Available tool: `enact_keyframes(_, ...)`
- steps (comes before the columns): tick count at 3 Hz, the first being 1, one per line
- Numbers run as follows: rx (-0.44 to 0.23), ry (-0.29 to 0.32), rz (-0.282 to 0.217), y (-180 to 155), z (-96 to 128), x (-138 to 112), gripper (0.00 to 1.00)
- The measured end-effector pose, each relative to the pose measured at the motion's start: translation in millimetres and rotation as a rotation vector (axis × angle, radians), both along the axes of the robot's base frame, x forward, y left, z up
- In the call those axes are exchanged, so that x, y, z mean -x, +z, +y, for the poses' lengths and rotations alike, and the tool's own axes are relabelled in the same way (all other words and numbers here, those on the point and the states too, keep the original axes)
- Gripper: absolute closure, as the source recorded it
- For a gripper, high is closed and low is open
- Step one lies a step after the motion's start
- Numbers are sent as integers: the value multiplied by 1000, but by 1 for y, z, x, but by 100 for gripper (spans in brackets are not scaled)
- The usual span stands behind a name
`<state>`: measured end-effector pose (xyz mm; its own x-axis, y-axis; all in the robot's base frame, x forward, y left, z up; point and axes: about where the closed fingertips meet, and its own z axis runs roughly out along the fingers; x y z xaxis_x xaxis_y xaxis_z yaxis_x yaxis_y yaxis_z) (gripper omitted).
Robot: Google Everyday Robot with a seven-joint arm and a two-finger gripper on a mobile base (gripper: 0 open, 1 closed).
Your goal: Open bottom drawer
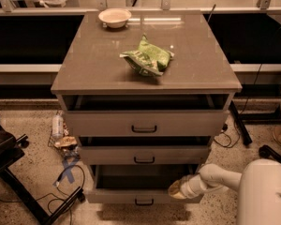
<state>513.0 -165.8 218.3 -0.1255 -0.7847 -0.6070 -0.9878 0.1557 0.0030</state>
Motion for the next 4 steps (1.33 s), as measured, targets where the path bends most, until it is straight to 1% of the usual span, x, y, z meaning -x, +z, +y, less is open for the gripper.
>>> enact_keyframes(1, 0, 0, 0, 0, 0, 0, 100)
enact_keyframes(2, -2, 3, 3, -1, 2, 1, 82)
enact_keyframes(4, -5, 6, 7, -3, 5, 3, 36)
